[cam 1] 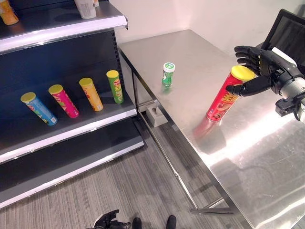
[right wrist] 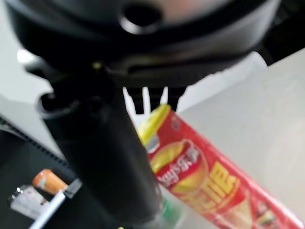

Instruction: Put the goods on the table back onto the shelves and tidy them up.

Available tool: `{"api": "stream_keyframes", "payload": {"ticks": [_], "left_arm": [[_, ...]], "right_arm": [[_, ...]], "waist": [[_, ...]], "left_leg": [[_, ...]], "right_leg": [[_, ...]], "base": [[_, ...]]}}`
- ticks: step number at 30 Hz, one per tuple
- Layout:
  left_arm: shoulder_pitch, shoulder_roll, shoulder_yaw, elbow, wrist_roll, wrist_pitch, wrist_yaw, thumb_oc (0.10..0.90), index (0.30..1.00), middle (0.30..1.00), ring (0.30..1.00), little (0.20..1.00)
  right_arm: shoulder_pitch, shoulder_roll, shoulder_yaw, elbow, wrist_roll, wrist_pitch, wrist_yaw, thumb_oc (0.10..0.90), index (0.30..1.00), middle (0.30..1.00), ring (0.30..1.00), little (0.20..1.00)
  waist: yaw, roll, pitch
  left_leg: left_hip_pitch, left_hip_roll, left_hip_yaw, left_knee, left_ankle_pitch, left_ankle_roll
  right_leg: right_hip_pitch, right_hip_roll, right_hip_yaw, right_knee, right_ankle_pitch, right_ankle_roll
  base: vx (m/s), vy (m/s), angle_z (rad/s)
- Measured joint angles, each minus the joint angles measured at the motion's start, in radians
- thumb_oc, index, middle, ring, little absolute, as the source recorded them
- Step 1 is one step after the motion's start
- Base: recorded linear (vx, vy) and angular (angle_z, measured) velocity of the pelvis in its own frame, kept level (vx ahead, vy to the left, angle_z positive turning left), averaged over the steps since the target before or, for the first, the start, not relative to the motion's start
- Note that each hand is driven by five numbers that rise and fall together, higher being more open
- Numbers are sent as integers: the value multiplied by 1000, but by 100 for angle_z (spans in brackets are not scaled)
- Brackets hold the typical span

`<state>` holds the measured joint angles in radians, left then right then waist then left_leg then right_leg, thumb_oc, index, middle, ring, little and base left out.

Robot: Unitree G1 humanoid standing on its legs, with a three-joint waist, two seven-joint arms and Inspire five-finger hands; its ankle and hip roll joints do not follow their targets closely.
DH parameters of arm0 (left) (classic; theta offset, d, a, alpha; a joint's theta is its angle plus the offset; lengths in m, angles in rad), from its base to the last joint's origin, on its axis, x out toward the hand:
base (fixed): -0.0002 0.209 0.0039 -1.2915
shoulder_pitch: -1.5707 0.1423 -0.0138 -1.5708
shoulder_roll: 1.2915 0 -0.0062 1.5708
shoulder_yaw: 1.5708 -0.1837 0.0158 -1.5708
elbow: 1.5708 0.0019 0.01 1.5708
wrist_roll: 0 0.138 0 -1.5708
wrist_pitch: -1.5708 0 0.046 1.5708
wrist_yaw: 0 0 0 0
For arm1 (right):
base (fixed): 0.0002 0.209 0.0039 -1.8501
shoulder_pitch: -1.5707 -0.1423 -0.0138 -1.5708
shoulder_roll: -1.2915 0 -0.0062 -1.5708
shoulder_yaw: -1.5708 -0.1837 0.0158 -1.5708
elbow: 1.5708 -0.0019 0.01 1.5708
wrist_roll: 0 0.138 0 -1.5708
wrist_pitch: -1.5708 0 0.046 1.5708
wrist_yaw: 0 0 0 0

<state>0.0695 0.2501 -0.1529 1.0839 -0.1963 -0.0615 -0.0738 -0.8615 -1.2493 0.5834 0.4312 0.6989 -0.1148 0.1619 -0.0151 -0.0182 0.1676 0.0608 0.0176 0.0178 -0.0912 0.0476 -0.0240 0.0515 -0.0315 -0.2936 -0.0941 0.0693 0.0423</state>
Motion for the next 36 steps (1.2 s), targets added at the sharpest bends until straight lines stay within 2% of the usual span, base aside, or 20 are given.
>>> {"api": "stream_keyframes", "payload": {"ticks": [8,14,33,36], "left_arm": [[-1,0,-1,0,0,-2,0,800,900,900,900,900],[-2,3,-1,0,0,-2,0,800,900,900,900,900],[-4,12,-33,-2,0,-7,0,800,900,900,900,900],[-4,13,-34,-3,0,-7,0,800,900,900,900,900]], "right_arm": [[-33,0,40,-3,-27,1,7,800,900,900,900,900],[-99,0,124,67,-66,2,10,800,900,900,900,900],[-99,0,128,158,-31,58,49,800,900,900,900,900],[-120,0,159,190,-25,63,54,800,900,900,900,900]], "waist": [[2,-3,1],[2,-10,1],[1,-14,0],[2,-19,-2]], "left_leg": [[1,0,0,0,0,0],[1,0,0,0,0,0],[3,0,0,0,0,0],[3,0,0,0,0,0]], "right_leg": [[0,0,0,0,0,0],[0,0,0,0,0,0],[3,0,0,0,1,-1],[3,0,0,0,1,-1]], "base": [[0,0,0],[0,0,0],[0,0,0],[0,0,0]]}}
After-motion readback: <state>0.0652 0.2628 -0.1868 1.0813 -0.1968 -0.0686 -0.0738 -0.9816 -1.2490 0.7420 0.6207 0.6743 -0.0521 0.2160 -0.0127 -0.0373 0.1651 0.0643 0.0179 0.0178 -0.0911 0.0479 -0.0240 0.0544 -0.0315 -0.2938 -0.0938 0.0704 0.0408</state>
